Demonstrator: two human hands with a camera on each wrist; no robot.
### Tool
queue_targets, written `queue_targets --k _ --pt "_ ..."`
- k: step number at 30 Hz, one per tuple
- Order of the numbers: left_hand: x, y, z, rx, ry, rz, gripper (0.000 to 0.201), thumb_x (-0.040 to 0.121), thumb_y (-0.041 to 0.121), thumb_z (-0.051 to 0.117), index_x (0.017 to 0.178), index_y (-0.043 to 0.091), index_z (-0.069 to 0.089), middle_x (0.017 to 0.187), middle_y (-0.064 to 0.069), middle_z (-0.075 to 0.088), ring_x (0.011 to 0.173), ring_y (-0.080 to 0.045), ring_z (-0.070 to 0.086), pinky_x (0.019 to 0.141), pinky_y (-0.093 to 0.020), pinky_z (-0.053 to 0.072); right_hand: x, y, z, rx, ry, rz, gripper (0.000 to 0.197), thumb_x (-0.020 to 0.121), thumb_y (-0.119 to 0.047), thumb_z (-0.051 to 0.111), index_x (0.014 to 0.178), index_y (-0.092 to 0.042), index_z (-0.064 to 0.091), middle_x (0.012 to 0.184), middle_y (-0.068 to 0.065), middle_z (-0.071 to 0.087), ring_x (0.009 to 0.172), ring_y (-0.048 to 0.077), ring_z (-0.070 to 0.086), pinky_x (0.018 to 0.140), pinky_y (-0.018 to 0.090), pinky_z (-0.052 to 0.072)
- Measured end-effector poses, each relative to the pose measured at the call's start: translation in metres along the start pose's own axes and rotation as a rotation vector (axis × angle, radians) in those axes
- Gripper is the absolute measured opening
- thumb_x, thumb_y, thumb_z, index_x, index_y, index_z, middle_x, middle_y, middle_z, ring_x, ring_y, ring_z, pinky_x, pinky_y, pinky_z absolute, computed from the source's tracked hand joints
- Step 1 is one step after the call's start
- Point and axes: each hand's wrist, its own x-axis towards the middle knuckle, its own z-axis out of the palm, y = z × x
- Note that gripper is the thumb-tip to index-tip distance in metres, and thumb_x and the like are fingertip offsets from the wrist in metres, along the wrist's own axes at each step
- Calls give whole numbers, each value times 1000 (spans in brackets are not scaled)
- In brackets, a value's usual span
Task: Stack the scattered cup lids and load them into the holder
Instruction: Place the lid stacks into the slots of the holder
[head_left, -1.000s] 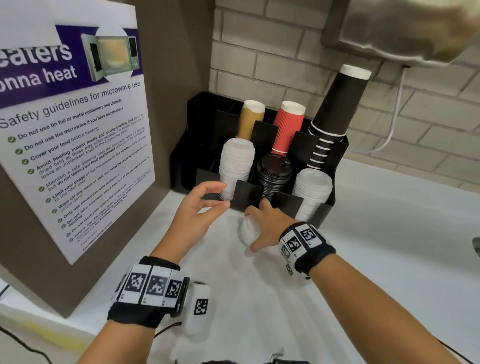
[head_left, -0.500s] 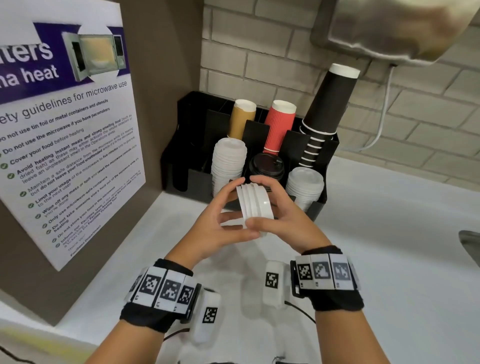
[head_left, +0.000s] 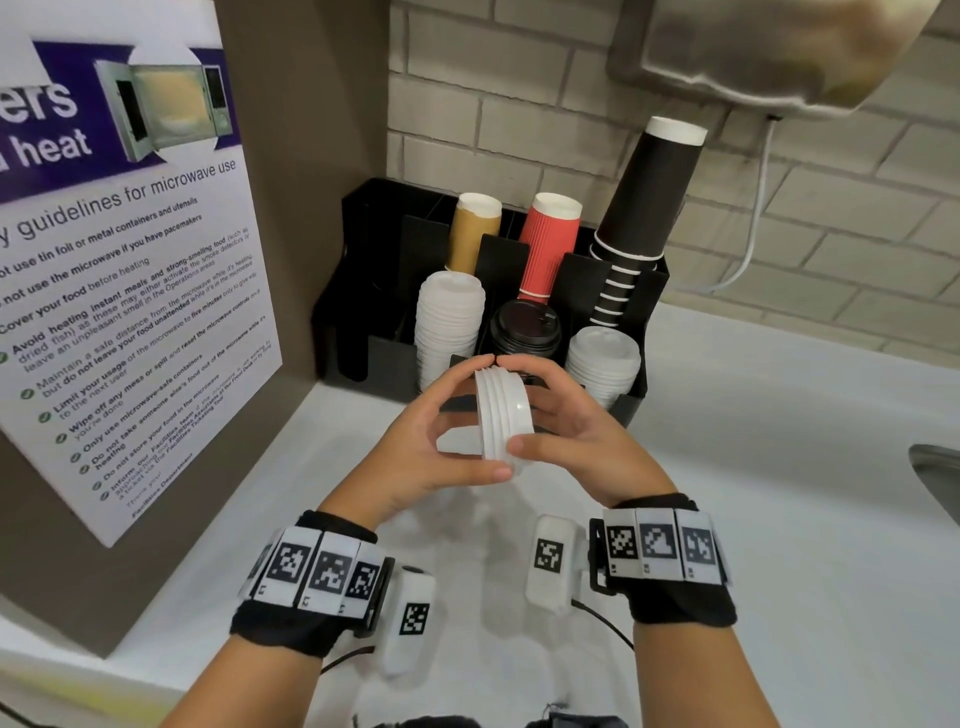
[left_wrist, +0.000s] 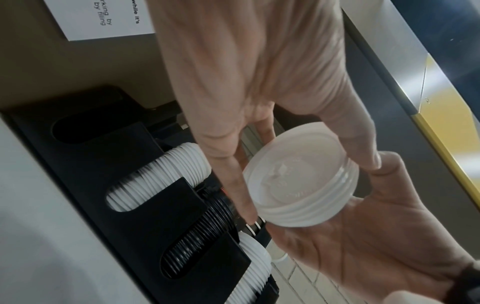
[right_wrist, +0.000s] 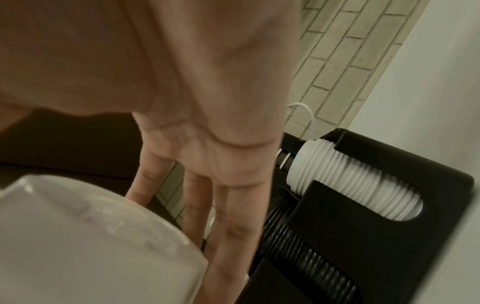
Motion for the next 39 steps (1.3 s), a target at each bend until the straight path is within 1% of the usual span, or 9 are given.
queue_targets --k 8,12,16,18,21,25,27,29,39 --pt "2 -1 1 43 80 6 98 62 13 90 142 41 41 130 12 54 117 -11 58 84 -33 57 3 1 4 -74 85 -5 66 68 -27 82 126 -39 52 121 -3 62 113 14 60 95 38 51" --pt "6 -2 4 48 82 -1 99 64 6 89 143 40 40 132 9 53 118 -11 58 89 -41 57 5 1 7 -180 142 -18 68 69 -21 86 123 -39 50 117 -8 61 108 5 59 91 29 53" --pt "8 -2 3 40 74 -12 103 58 19 91 144 42 37 139 10 49 123 -9 55 95 -40 54 8 -1 4 -227 139 -34 64 71 -18 84 121 -38 49 114 -11 60 104 1 58 87 25 53" --pt "8 -3 0 47 102 -28 96 60 29 89 139 48 39 140 12 47 125 -6 53 97 -32 51 12 -7 -11 -239 187 -43 64 69 -22 84 119 -39 49 111 -12 58 99 1 60 78 20 53" --pt "6 -3 -7 108 200 -28 74 62 39 78 130 45 48 132 12 52 116 -4 58 82 -15 51 24 -19 -55 -315 406 -71 62 66 -25 83 115 -42 48 107 -12 56 94 2 58 73 16 48" --pt "3 -6 -18 159 308 -35 51 75 25 77 122 33 59 122 9 59 105 -7 64 79 -17 50 47 -19 -117 -587 563 5 62 74 -23 80 126 -34 47 109 -2 56 99 16 56 82 27 47" --pt "1 -7 -22 176 324 -37 43 80 21 75 119 33 61 119 10 61 101 -7 66 84 -19 47 58 -13 -133 -705 535 93 64 74 -24 79 129 -32 47 121 9 51 109 24 51 92 34 44" --pt "0 -8 -24 182 324 -40 39 83 20 74 116 34 62 118 12 62 98 -6 66 84 -20 46 68 -6 -140 -791 479 156 66 73 -23 78 131 -32 47 125 11 47 113 26 48 89 31 38" --pt "8 -13 -23 282 313 -70 36 86 21 72 117 38 61 124 14 57 109 5 57 88 -17 45 82 25 -127 -892 382 232 66 71 -23 75 129 -38 49 114 3 30 107 23 43 96 30 38"
